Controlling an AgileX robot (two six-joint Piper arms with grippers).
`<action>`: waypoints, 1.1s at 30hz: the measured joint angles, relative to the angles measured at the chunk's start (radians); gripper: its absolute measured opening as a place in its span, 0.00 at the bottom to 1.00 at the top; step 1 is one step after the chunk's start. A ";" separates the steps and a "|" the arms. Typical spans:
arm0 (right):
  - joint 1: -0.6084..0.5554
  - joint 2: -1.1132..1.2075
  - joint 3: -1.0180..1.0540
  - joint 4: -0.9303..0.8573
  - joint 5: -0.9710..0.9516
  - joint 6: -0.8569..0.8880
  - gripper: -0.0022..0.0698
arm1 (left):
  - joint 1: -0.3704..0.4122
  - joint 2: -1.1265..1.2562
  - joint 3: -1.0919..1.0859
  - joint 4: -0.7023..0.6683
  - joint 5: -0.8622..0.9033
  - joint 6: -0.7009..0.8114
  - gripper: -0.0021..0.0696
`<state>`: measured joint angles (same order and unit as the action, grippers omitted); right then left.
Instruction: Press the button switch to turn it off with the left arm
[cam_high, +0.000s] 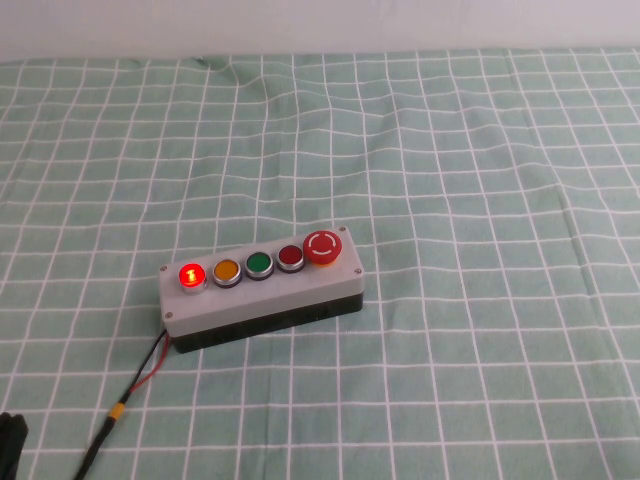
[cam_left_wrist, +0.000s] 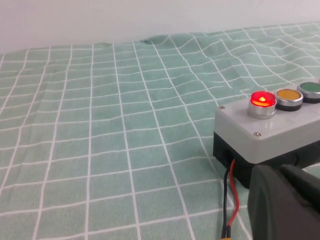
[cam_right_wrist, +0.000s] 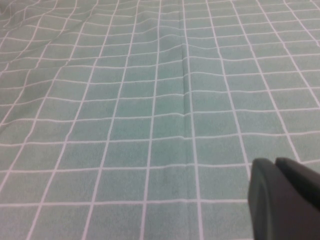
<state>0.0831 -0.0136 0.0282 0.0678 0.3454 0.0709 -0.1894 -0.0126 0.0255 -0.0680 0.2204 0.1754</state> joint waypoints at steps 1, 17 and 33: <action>0.000 0.000 0.000 0.000 0.000 0.000 0.01 | 0.000 0.000 0.000 0.000 0.000 0.000 0.02; 0.000 0.000 0.000 0.000 0.000 0.000 0.01 | 0.000 0.000 0.000 -0.021 -0.733 -0.090 0.02; 0.000 0.000 0.000 0.000 0.000 0.000 0.01 | 0.000 -0.003 -0.078 -0.032 -1.129 -0.304 0.02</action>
<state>0.0831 -0.0136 0.0282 0.0678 0.3454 0.0709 -0.1894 -0.0152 -0.0523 -0.1002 -0.9083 -0.1282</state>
